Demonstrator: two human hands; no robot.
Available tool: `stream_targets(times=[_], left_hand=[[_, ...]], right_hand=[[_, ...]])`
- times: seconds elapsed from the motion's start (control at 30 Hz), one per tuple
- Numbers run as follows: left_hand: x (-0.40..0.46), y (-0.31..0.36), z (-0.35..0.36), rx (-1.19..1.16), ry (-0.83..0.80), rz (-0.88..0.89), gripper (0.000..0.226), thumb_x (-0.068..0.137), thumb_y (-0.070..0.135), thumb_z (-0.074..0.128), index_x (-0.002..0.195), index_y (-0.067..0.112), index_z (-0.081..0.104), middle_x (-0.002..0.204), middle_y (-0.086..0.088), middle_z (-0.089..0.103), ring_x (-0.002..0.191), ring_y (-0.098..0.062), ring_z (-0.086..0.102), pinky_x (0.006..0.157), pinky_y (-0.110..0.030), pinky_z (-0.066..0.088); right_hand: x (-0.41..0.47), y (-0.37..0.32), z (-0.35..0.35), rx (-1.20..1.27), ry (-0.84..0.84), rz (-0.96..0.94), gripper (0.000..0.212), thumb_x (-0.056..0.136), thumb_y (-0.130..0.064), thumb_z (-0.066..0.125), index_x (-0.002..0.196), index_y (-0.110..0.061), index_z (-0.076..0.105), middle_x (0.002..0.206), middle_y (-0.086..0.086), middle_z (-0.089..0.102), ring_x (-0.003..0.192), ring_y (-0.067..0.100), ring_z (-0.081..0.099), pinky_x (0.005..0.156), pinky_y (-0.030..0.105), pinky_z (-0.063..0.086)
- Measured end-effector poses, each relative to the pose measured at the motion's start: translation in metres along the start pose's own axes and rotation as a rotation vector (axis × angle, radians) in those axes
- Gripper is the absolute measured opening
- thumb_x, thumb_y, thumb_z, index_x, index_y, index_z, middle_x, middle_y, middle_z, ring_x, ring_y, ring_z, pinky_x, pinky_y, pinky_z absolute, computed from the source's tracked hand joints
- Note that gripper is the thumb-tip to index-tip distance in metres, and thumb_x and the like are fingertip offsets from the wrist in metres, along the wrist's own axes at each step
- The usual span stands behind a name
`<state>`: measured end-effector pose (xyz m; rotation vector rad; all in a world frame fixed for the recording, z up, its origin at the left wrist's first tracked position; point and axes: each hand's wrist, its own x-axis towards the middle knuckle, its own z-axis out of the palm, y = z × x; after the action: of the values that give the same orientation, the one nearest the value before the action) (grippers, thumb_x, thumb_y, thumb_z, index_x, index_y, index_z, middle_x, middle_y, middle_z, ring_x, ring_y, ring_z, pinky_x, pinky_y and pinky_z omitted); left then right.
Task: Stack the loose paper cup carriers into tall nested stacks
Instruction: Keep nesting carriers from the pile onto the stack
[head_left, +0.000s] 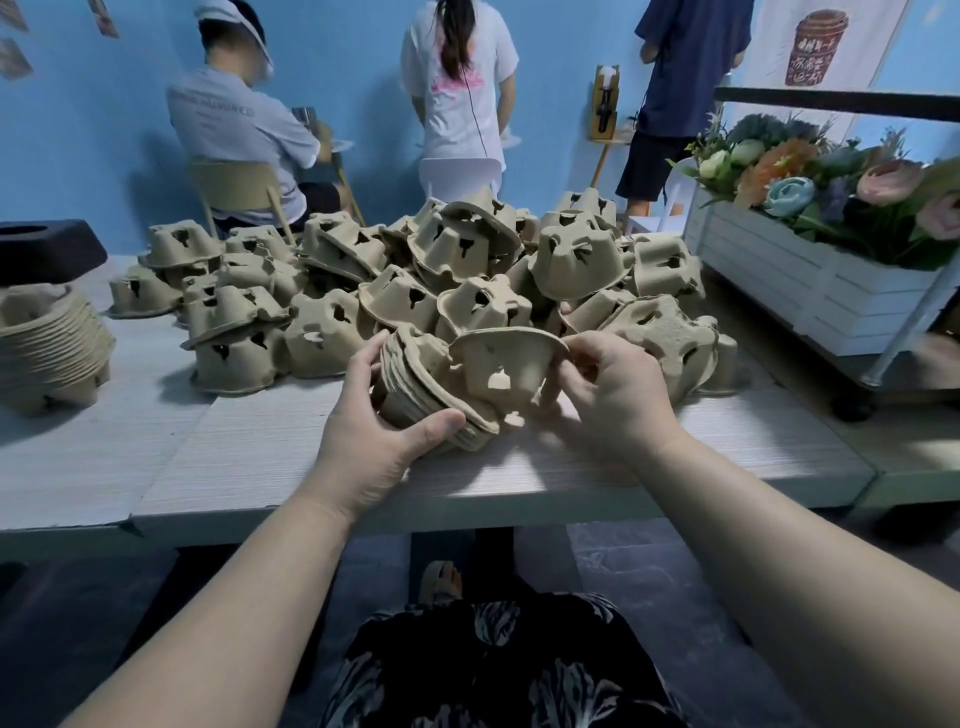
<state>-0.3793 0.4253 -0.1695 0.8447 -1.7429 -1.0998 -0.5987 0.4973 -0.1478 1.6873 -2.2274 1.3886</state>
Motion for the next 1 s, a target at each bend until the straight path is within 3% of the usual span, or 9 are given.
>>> stream_targets(times=[0.13,0.3,0.37,0.43,0.57,0.7,0.8,0.9,1.0], left_hand=[[0.0,0.001,0.0,0.0,0.0,-0.001,0.117,0.043,0.058,0.083,0.146,0.029,0.034,0.138,0.013,0.051,0.128,0.0,0.047,0.107,-0.02,0.037],[0.001,0.001,-0.001,0.007,-0.009,0.004,0.115,0.043,0.059,0.083,0.145,0.034,0.034,0.136,0.018,0.051,0.128,0.003,0.046,0.108,-0.019,0.036],[0.001,0.0,-0.001,0.009,-0.007,0.006,0.114,0.044,0.058,0.083,0.144,0.034,0.034,0.135,0.019,0.051,0.128,0.003,0.046,0.11,-0.023,0.036],[0.001,0.0,0.0,0.013,-0.003,0.006,0.115,0.044,0.059,0.083,0.145,0.034,0.034,0.135,0.019,0.05,0.128,0.004,0.046,0.111,-0.023,0.036],[0.001,0.002,-0.001,0.017,0.001,0.009,0.117,0.047,0.058,0.087,0.147,0.032,0.032,0.135,0.019,0.05,0.127,0.006,0.046,0.11,-0.021,0.035],[0.0,0.003,0.0,0.005,-0.007,0.008,0.119,0.046,0.057,0.089,0.147,0.036,0.03,0.129,0.031,0.047,0.123,0.015,0.043,0.106,-0.014,0.035],[0.0,0.003,0.001,-0.007,-0.011,0.007,0.117,0.047,0.055,0.084,0.148,0.036,0.029,0.129,0.031,0.046,0.123,0.015,0.043,0.106,-0.014,0.035],[0.0,0.002,0.001,-0.008,-0.01,0.01,0.112,0.052,0.048,0.086,0.147,0.036,0.028,0.129,0.031,0.046,0.125,0.013,0.044,0.107,-0.015,0.035],[0.0,0.002,0.002,0.002,-0.01,0.021,0.111,0.054,0.047,0.087,0.147,0.036,0.027,0.135,0.025,0.047,0.129,0.007,0.043,0.105,-0.011,0.034]], right_hand=[[-0.002,0.001,-0.002,-0.013,0.073,-0.012,0.009,0.089,-0.017,0.061,0.089,-0.016,0.07,0.076,0.003,0.067,0.079,0.026,0.058,0.072,0.035,0.044],[-0.005,-0.006,0.0,0.047,0.274,0.02,0.012,0.095,-0.023,0.054,0.091,-0.014,0.06,0.064,-0.003,0.058,0.066,0.026,0.054,0.063,0.033,0.031],[-0.007,-0.01,0.007,0.04,0.235,-0.036,0.01,0.095,-0.024,0.054,0.088,-0.018,0.057,0.057,-0.01,0.05,0.061,0.02,0.049,0.06,0.03,0.03],[-0.011,-0.013,0.016,0.066,0.175,-0.103,0.006,0.092,-0.024,0.06,0.088,-0.02,0.061,0.057,-0.013,0.049,0.059,0.013,0.046,0.061,0.03,0.037],[-0.018,-0.017,0.026,0.11,0.105,-0.255,0.022,0.083,-0.019,0.063,0.103,-0.015,0.072,0.08,-0.009,0.07,0.071,0.004,0.053,0.069,0.016,0.045],[-0.021,-0.014,0.024,0.091,0.072,-0.353,0.026,0.084,-0.019,0.059,0.107,-0.014,0.072,0.095,0.0,0.074,0.08,0.011,0.065,0.074,0.03,0.051],[-0.023,-0.015,0.022,0.078,-0.036,-0.378,0.033,0.088,-0.03,0.048,0.111,-0.02,0.07,0.093,0.001,0.073,0.082,0.021,0.067,0.07,0.038,0.054],[-0.025,-0.017,0.023,0.074,-0.115,-0.359,0.038,0.09,-0.035,0.043,0.113,-0.02,0.069,0.091,0.002,0.071,0.087,0.022,0.066,0.074,0.041,0.052],[-0.027,-0.021,0.024,0.095,-0.197,-0.393,0.028,0.092,-0.026,0.048,0.11,-0.018,0.069,0.086,-0.003,0.069,0.081,0.015,0.061,0.073,0.035,0.048]])
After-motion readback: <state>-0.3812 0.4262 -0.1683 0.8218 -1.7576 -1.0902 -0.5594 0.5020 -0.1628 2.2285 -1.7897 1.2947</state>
